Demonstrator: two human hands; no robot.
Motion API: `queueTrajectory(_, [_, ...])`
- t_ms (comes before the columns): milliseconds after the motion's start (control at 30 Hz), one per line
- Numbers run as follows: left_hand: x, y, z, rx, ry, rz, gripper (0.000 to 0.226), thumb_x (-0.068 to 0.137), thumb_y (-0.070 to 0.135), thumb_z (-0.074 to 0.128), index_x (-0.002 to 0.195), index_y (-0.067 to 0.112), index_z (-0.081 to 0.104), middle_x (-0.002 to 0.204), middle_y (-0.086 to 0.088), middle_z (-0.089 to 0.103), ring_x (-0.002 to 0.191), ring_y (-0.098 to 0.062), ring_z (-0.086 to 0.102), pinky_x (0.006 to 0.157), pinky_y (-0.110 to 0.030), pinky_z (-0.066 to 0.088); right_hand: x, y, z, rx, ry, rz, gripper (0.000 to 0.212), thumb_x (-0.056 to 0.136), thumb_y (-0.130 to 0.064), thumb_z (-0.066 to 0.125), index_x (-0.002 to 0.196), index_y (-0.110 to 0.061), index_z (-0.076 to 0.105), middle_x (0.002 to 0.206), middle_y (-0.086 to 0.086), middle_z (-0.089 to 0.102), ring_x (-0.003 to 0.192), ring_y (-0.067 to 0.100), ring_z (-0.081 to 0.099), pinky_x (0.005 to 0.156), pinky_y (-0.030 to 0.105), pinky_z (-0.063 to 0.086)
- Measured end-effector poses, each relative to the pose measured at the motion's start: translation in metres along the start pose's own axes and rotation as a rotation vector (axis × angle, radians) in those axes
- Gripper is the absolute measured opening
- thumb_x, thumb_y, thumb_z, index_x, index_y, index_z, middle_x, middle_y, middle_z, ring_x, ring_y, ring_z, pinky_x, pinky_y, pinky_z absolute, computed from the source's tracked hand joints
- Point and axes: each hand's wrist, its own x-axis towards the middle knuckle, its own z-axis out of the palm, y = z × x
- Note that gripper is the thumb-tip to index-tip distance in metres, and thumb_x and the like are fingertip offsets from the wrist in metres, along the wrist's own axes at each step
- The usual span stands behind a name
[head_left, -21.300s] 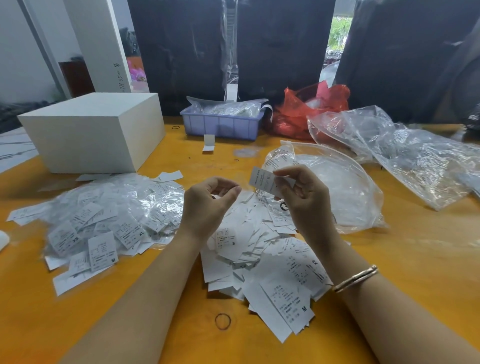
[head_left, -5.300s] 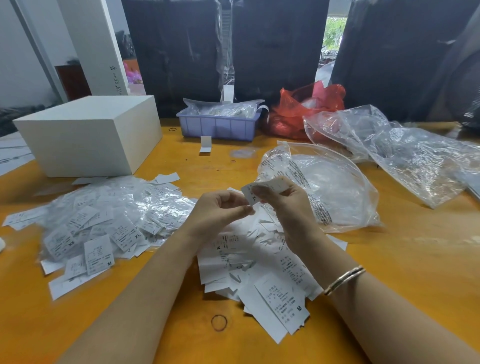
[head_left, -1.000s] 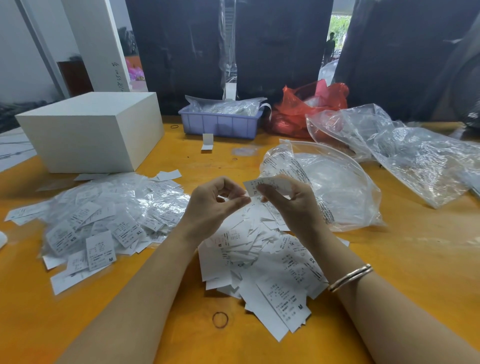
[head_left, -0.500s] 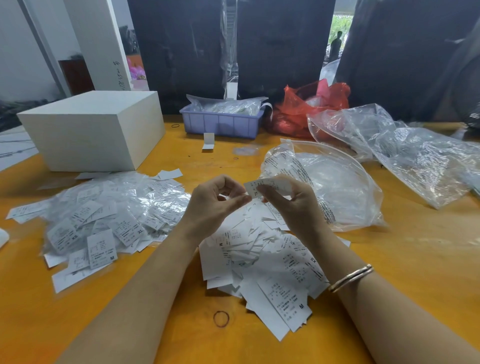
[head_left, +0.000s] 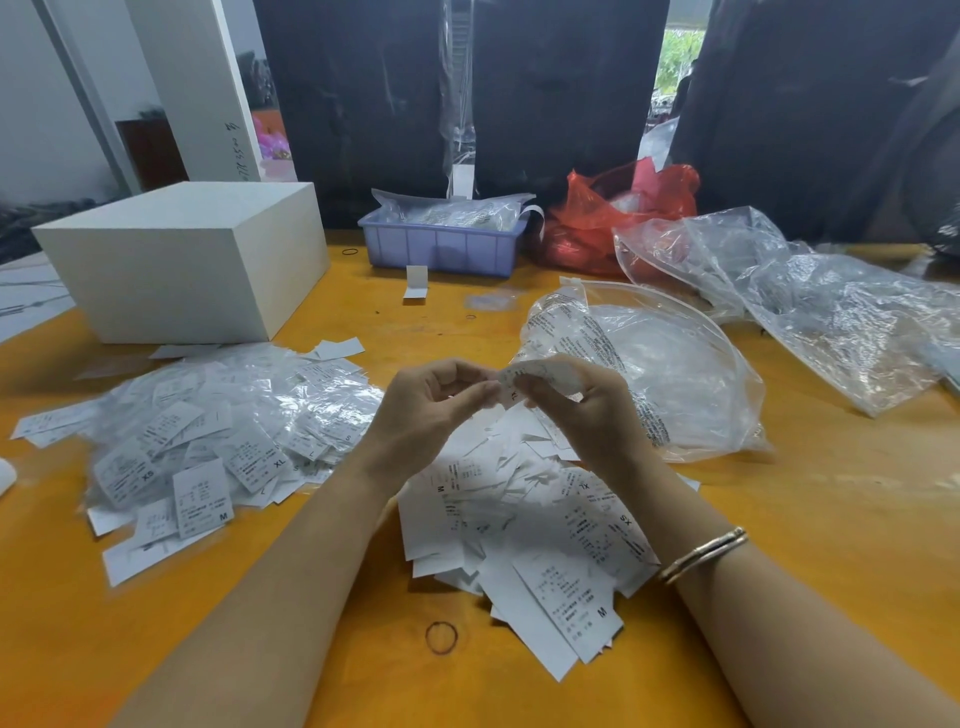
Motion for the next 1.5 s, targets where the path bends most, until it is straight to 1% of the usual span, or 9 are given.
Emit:
queueTrajectory(100, [0.000,0.000,-0.001,-0.030,0.034,0.000,0.010,0.082,0.009,0.065,0.088,0.016,0.068,0.077,0.009,0.073,0.076,-0.004,0.068,0.065,-0.011,0.048,0.001,0.000,-0.002,0.184,0.115,0.122,0.013,0.087,-0.012,0.063,0.079,-0.022,0.065,0.061,-0.011,0.065,0.058,-0.002,0.057,0.056,0.012,0.043])
queueTrajectory(300, [0.001,-0.001,-0.002,0.076,0.086,0.034,0.012,0.074,0.019,0.073,0.083,0.024,0.067,0.082,0.005,0.069,0.075,-0.002,0.063,0.069,-0.015,0.053,0.002,-0.008,0.001,0.255,0.134,0.127,0.013,0.088,-0.014,0.062,0.079,-0.024,0.065,0.064,-0.016,0.066,0.059,-0.005,0.058,0.055,0.008,0.041])
queueTrajectory(500, [0.000,0.000,-0.002,0.107,0.094,0.052,0.011,0.071,0.026,0.071,0.081,0.027,0.066,0.082,0.009,0.068,0.076,0.001,0.063,0.070,-0.016,0.053,-0.001,-0.011,0.007,0.198,0.098,0.075,0.010,0.087,-0.015,0.062,0.082,-0.023,0.065,0.072,-0.007,0.064,0.068,0.006,0.061,0.063,0.016,0.047])
queueTrajectory(800, [0.000,-0.001,-0.001,0.147,0.077,0.074,0.017,0.076,0.013,0.073,0.086,0.025,0.065,0.085,0.002,0.067,0.074,0.001,0.061,0.068,-0.017,0.054,0.000,-0.015,0.012,0.258,0.184,0.102,0.014,0.087,-0.017,0.062,0.081,-0.029,0.063,0.066,-0.016,0.065,0.066,-0.006,0.060,0.060,0.008,0.043])
queueTrajectory(933, [0.000,-0.001,0.000,0.158,0.062,0.078,0.015,0.075,0.015,0.073,0.084,0.021,0.063,0.082,0.000,0.065,0.072,0.000,0.060,0.068,-0.020,0.054,-0.001,-0.014,0.015,0.333,0.133,0.179,0.014,0.087,-0.016,0.063,0.078,-0.026,0.067,0.069,-0.016,0.069,0.067,-0.003,0.061,0.063,0.012,0.047])
queueTrajectory(1133, [0.000,-0.003,-0.001,0.143,0.064,0.075,0.028,0.070,0.030,0.069,0.091,0.011,0.066,0.090,-0.017,0.067,0.081,-0.029,0.063,0.073,-0.037,0.055,-0.002,-0.012,0.016,0.371,0.075,0.257,0.008,0.086,-0.015,0.065,0.081,-0.020,0.070,0.072,-0.007,0.070,0.073,0.007,0.063,0.067,0.019,0.050])
queueTrajectory(1300, [0.001,-0.002,-0.002,0.089,0.070,0.076,0.023,0.071,0.028,0.069,0.092,0.020,0.063,0.086,-0.001,0.068,0.081,-0.014,0.066,0.070,-0.019,0.055,-0.002,-0.010,0.011,0.240,0.014,0.222,0.008,0.086,-0.015,0.064,0.084,-0.021,0.070,0.075,-0.003,0.067,0.069,0.007,0.060,0.063,0.017,0.045])
queueTrajectory(1400, [0.001,-0.002,-0.002,0.031,0.098,0.045,0.024,0.070,0.026,0.070,0.093,0.019,0.064,0.084,0.002,0.069,0.079,-0.006,0.066,0.070,-0.018,0.054,-0.002,-0.008,0.006,0.020,-0.027,0.129,0.007,0.086,-0.016,0.065,0.088,-0.013,0.071,0.080,0.008,0.067,0.075,0.022,0.060,0.071,0.033,0.044])
queueTrajectory(1500, [0.002,-0.002,-0.001,-0.003,0.066,0.023,0.014,0.075,0.018,0.070,0.088,0.013,0.066,0.079,0.006,0.070,0.075,-0.002,0.067,0.065,-0.012,0.050,-0.001,-0.006,0.004,-0.181,-0.081,0.042,0.012,0.088,-0.018,0.062,0.085,-0.007,0.068,0.078,0.006,0.063,0.077,0.025,0.056,0.081,0.043,0.039])
